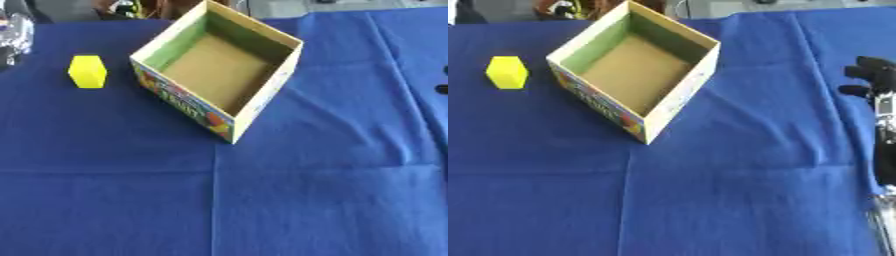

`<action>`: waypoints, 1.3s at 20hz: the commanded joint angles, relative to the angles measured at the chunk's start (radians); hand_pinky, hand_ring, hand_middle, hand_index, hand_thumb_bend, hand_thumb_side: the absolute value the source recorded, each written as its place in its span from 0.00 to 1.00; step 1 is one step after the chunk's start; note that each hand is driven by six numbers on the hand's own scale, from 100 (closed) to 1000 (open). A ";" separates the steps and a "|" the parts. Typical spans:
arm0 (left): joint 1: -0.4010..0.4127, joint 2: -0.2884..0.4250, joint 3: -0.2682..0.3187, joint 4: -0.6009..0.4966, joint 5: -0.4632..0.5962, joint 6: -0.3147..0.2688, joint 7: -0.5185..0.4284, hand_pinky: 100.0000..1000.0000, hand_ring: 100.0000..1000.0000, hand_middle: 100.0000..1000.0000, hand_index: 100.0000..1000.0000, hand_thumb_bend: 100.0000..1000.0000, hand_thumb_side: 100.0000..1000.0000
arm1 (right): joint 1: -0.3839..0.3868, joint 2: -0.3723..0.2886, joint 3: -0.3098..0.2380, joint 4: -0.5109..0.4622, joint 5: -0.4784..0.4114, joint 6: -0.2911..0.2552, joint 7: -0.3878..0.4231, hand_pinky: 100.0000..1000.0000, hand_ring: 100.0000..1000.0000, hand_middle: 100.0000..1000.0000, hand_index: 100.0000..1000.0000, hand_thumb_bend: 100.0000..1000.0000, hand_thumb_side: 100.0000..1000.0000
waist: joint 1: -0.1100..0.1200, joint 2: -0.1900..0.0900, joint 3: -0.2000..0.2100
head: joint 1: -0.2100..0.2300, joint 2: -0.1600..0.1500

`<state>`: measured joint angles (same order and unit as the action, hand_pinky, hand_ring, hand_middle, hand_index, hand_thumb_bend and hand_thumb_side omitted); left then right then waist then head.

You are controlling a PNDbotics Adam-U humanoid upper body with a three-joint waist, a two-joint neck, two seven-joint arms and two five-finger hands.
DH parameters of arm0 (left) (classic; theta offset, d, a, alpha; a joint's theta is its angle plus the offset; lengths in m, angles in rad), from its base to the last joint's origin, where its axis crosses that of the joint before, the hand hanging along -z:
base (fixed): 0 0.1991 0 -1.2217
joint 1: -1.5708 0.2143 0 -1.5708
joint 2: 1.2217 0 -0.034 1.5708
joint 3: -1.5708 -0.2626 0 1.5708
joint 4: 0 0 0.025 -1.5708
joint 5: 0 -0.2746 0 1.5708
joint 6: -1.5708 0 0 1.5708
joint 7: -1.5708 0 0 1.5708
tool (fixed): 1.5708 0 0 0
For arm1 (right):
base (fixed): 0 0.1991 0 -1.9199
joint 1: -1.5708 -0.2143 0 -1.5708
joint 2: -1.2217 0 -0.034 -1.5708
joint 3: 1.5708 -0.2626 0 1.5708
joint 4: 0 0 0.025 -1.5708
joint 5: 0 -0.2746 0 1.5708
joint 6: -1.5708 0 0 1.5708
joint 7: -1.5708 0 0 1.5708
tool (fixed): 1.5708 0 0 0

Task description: Pick up objects on the table and place them in the box.

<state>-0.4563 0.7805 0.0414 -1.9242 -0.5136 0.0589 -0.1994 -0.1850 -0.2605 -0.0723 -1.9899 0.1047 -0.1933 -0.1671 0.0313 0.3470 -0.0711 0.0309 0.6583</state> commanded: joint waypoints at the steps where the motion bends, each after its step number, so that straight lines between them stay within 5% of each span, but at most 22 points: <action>1: -0.042 0.091 -0.043 0.046 -0.034 -0.012 -0.044 0.64 0.82 0.83 1.00 0.00 0.83 | -0.005 -0.025 0.005 -0.010 0.012 -0.004 0.008 0.63 0.74 0.57 0.73 0.00 0.81 | -0.004 -0.011 -0.003 | 0.012 0.003; 5: -0.113 0.159 -0.085 0.141 -0.093 -0.049 -0.103 0.68 0.84 0.84 1.00 0.17 0.92 | -0.005 -0.024 0.010 -0.010 0.014 -0.007 0.015 0.63 0.74 0.57 0.73 0.00 0.81 | -0.009 -0.007 -0.009 | 0.020 -0.004; 8: -0.159 0.186 -0.112 0.212 -0.136 -0.092 -0.147 0.72 0.88 0.85 1.00 0.43 0.99 | -0.004 -0.026 0.014 -0.010 0.016 -0.008 0.020 0.63 0.74 0.57 0.73 0.00 0.81 | -0.008 -0.003 -0.011 | 0.022 -0.013; 18: -0.288 0.206 -0.216 0.438 -0.272 -0.221 -0.286 0.78 0.93 0.95 1.00 0.89 0.97 | 0.002 -0.029 0.023 -0.010 0.026 -0.007 0.032 0.63 0.74 0.57 0.73 0.00 0.82 | -0.005 0.009 -0.016 | 0.020 -0.027; 23: -0.362 0.158 -0.235 0.558 -0.291 -0.289 -0.360 0.77 0.92 0.97 1.00 0.79 0.87 | 0.006 -0.027 0.025 -0.010 0.029 -0.005 0.035 0.63 0.74 0.57 0.73 0.00 0.82 | -0.006 0.010 -0.018 | 0.016 -0.032; 26: -0.411 0.124 -0.237 0.635 -0.282 -0.297 -0.407 0.74 0.91 0.98 1.00 0.53 0.69 | 0.008 -0.026 0.026 -0.010 0.031 -0.003 0.037 0.63 0.74 0.57 0.73 0.00 0.82 | -0.007 0.011 -0.019 | 0.017 -0.036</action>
<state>-0.8455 0.8909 -0.2000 -1.3095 -0.7975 -0.2332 -0.5873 -0.1751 -0.2687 -0.0464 -1.9898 0.1308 -0.1949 -0.1330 0.0236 0.3759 -0.0893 0.0491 0.6341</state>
